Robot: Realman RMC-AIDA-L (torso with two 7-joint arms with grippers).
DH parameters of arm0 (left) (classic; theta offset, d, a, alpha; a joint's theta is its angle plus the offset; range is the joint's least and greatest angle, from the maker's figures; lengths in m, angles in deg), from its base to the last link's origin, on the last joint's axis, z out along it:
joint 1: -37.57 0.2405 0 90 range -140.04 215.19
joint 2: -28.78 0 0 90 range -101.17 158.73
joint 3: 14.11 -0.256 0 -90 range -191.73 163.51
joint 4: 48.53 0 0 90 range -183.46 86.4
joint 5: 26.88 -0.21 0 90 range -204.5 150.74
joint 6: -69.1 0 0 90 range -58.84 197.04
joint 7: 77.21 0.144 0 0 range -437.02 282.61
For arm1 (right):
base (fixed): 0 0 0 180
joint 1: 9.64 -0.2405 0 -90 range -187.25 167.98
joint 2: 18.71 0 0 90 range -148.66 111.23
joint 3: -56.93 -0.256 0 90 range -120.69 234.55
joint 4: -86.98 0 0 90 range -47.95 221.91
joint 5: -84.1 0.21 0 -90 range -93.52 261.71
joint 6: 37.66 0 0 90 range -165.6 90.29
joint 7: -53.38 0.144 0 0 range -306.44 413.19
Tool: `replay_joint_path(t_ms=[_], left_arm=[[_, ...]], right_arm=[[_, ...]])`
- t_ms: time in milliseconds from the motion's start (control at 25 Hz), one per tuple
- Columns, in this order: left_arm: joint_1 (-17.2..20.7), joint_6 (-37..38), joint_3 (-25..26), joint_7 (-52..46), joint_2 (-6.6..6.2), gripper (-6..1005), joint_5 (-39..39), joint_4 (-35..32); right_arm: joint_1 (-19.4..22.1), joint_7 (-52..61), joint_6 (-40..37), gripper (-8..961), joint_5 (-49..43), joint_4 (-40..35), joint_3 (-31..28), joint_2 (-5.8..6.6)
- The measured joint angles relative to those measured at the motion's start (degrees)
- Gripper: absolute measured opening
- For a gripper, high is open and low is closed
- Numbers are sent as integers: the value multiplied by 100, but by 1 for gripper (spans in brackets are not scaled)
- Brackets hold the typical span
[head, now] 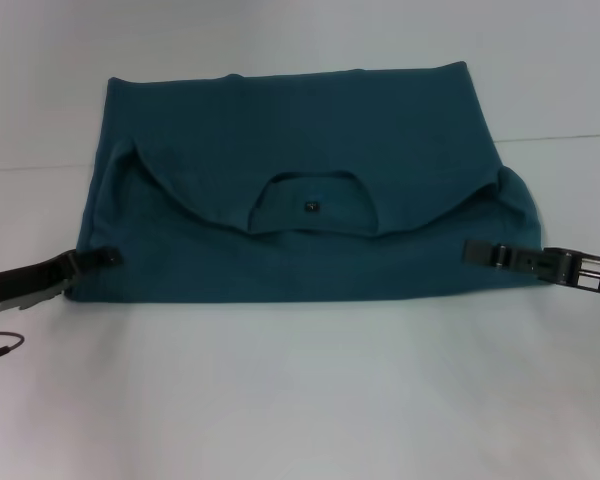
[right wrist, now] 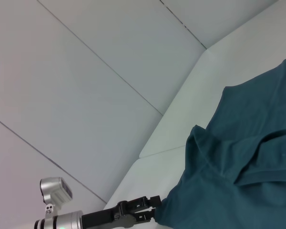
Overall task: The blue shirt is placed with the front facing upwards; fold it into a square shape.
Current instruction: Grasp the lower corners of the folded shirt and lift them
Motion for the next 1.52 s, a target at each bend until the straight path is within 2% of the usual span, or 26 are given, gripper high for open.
replay_joint_path(t_ms=[520, 720, 920, 1360, 1520], left_arm=[[-120, -20, -1, -85, 9, 812, -26, 22], [-276, -79, -150, -757, -63, 786, -674, 66], [-273, -48, -157, -861, 5, 760, -769, -118], [-259, -4, -116, -875, 4, 319, -729, -130], [-259, 149, -42, -865, -36, 205, -635, -130]], right_arm=[[5, -6, 0, 886, 0, 114, -6, 31], [5, -7, -1, 887, 0, 115, -37, 34], [4, -6, -20, 887, 2, 115, -86, 37], [-1, -3, -4, 886, 0, 124, -88, 40], [-3, 4, -9, 886, 0, 124, -88, 40]])
